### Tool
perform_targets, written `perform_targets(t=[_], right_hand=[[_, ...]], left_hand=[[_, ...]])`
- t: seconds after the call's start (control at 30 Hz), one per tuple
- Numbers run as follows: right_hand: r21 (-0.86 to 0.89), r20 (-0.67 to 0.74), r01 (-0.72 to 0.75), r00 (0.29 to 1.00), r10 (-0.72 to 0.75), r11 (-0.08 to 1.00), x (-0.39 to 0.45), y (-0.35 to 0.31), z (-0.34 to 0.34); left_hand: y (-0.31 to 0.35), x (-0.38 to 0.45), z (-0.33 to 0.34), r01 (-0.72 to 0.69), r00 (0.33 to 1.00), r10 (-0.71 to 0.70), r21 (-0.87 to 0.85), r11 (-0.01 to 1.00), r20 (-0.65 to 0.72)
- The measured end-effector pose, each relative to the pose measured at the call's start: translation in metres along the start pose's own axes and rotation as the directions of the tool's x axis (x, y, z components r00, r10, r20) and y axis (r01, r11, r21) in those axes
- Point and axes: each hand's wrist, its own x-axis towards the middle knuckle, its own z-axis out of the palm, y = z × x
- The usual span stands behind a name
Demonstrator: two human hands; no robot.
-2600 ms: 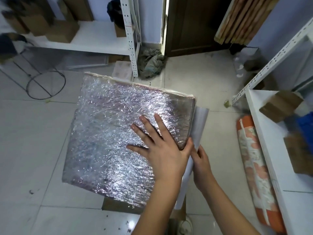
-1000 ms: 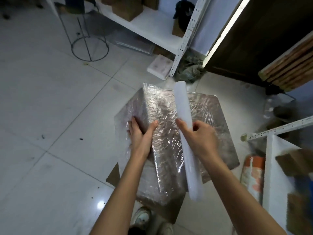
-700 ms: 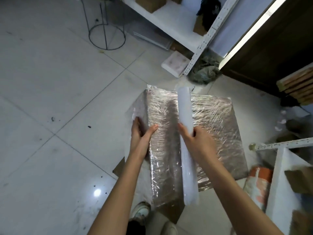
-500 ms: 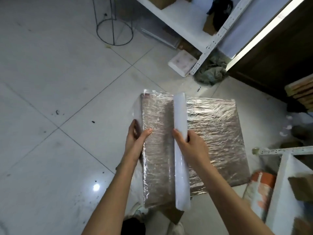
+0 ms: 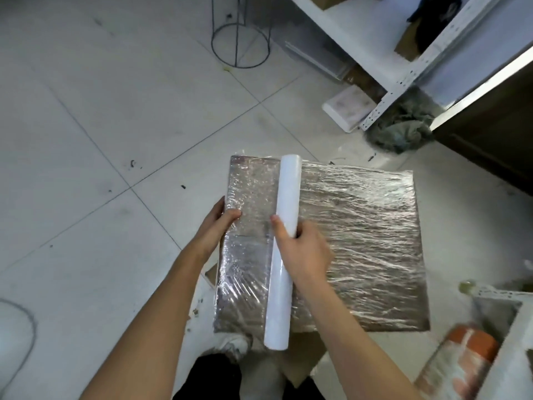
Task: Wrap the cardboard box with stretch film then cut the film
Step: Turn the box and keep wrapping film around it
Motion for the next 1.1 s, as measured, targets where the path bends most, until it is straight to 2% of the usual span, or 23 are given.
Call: perform_targets(t=[0.13,0.2,0.27,0.37,0.5,0.63,0.7,0.8,0.9,1.0,1.1], right_hand=[[0.028,0.043,0.020,0.999,-0.021,0.999,0.002,-0.001,-0.006],[0.047,0.069,0.037,0.997,-0.040,0.998,0.002,-0.001,-0.009],[0.071,0.093,0.040,0.995,-0.046,0.997,0.001,-0.001,-0.012],[0.118,0.136,0.048,0.989,-0.064,0.992,-0.007,-0.002,-0.014],[0.272,0.273,-0.017,0.960,-0.060,0.962,-0.016,-0.010,-0.008],[0.506,0.469,-0.143,0.873,-0.133,0.850,-0.023,-0.019,-0.009],[0.553,0.504,-0.130,0.839,-0.206,0.823,-0.024,-0.017,-0.016],[0.496,0.441,-0.044,0.873,-0.208,0.867,-0.016,-0.006,-0.021],[0.449,0.420,-0.060,0.895,-0.151,0.892,-0.008,0.006,-0.027],[0.263,0.362,0.082,0.915,-0.178,0.961,-0.002,0.015,-0.032],[0.171,0.361,0.109,0.918,-0.165,0.979,0.002,0.017,-0.037]], left_hand=[[0.008,-0.014,0.021,0.039,0.981,-0.027,0.054,0.998,-0.194],[0.003,-0.030,0.033,0.038,0.948,0.034,0.219,0.975,-0.316],[-0.001,-0.048,0.046,0.079,0.903,0.116,0.425,0.902,-0.414],[-0.012,-0.061,0.060,0.116,0.851,0.212,0.566,0.816,-0.480],[-0.022,-0.063,0.066,0.144,0.801,0.271,0.612,0.778,-0.534],[-0.025,-0.058,0.066,0.181,0.778,0.303,0.658,0.731,-0.550],[-0.025,-0.057,0.065,0.198,0.770,0.299,0.657,0.728,-0.563],[-0.025,-0.059,0.066,0.176,0.759,0.317,0.647,0.742,-0.569],[-0.026,-0.058,0.066,0.164,0.752,0.342,0.663,0.731,-0.563],[-0.026,-0.058,0.066,0.161,0.745,0.343,0.654,0.739,-0.572],[-0.027,-0.059,0.065,0.152,0.740,0.340,0.636,0.756,-0.581]])
